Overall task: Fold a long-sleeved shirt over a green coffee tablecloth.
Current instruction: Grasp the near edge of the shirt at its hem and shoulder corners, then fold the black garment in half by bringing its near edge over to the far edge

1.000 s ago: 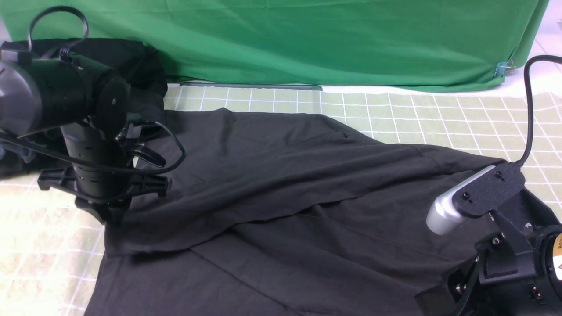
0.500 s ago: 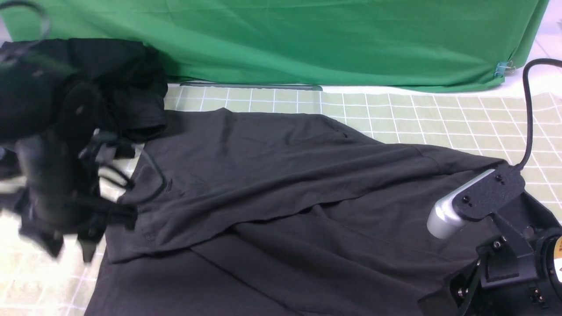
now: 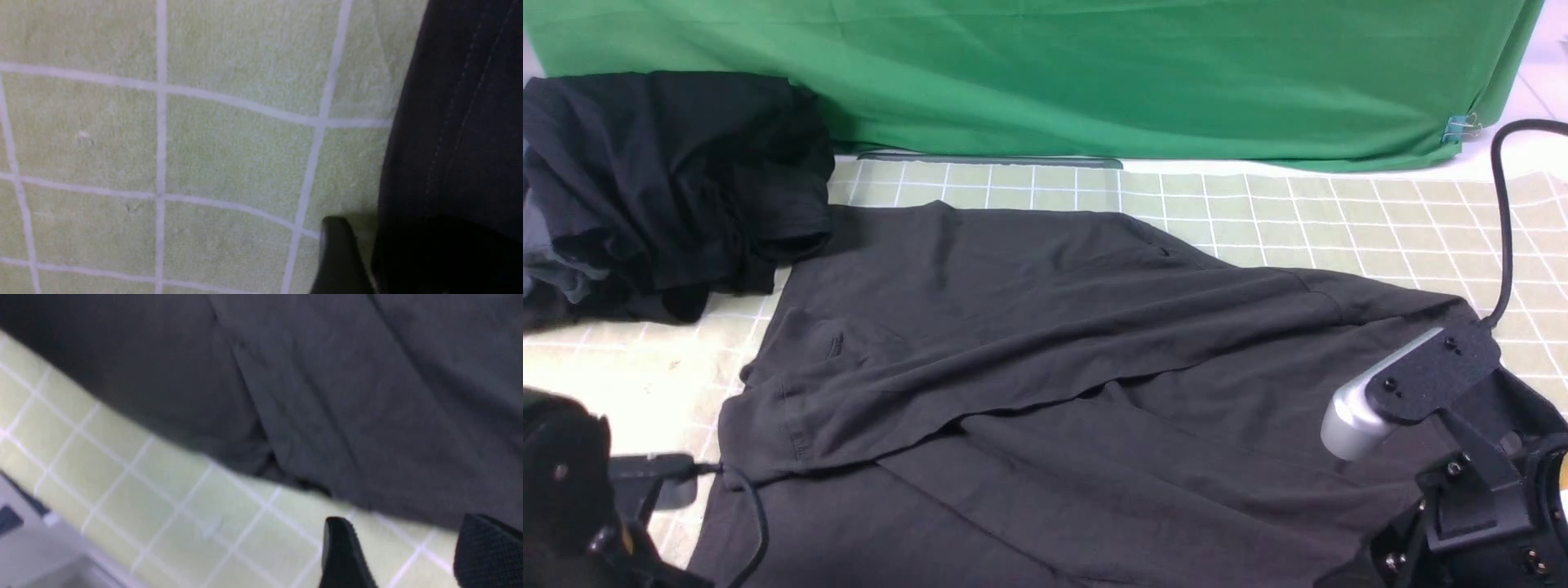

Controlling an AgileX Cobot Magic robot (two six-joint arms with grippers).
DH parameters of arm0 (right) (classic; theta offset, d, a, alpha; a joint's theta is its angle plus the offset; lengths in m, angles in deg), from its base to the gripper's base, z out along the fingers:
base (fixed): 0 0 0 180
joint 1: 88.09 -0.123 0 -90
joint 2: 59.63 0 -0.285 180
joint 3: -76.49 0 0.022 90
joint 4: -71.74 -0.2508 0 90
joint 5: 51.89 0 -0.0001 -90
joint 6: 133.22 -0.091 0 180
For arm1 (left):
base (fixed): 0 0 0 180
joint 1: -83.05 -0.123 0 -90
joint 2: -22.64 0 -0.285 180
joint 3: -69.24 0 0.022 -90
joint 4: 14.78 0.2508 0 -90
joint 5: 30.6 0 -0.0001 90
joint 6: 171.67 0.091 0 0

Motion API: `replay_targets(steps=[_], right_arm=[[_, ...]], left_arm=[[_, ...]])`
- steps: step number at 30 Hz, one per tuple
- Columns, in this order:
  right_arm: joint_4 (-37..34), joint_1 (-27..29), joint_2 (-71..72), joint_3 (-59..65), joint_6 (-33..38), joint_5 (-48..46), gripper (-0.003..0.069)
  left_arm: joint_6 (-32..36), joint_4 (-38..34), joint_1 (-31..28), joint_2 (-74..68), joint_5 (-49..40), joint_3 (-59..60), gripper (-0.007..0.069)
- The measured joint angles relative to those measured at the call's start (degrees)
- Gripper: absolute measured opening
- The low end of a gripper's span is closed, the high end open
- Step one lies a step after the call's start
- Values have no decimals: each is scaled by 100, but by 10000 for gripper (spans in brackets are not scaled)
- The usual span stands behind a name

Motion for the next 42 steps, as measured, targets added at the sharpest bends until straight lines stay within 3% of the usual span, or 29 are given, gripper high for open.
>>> replay_targets(steps=[2,5,7,9,12,16,23,27,32,34,35,36,37,39,42], right_arm=[[0,0,0,-204,119,-349,360],[8,0,0,-355,246,-499,360],[13,0,-35,-380,279,-565,360],[19,0,-205,-395,420,-762,360],[-15,-5,-584,-395,737,-884,360],[-45,-269,-1154,-395,1016,-874,375],[521,-1134,-2110,-395,1039,-85,601],[766,-1233,-2553,-395,961,283,615],[984,-1252,-3241,-395,844,516,551],[1109,-1255,-3399,-400,709,551,404],[1119,-1255,-3399,-400,695,552,384],[1164,-1255,-3379,-380,607,552,208],[1153,-1255,-3328,-351,528,523,127],[1101,-1259,-3183,-257,466,390,53],[1074,-1259,-2739,-127,368,126,31]], left_arm=[[-81,-44,0,-32,103,40,421],[-106,-189,0,-67,184,40,387],[-110,-222,0,-67,171,40,309],[-45,-238,0,-67,78,40,166],[79,-177,0,-24,-150,3,42],[77,62,0,368,-675,-151,15],[72,40,0,1473,-1106,-178,15],[72,21,0,1759,-1332,-178,15],[72,21,0,1891,-1509,-178,15],[72,13,0,1986,-1643,-192,15],[72,5,0,1997,-1654,-199,15],[72,3,0,2124,-1763,-239,15],[72,-4,0,2223,-1843,-293,15],[72,-93,0,2461,-1901,-446,15],[72,-242,0,2723,-1981,-763,15]])
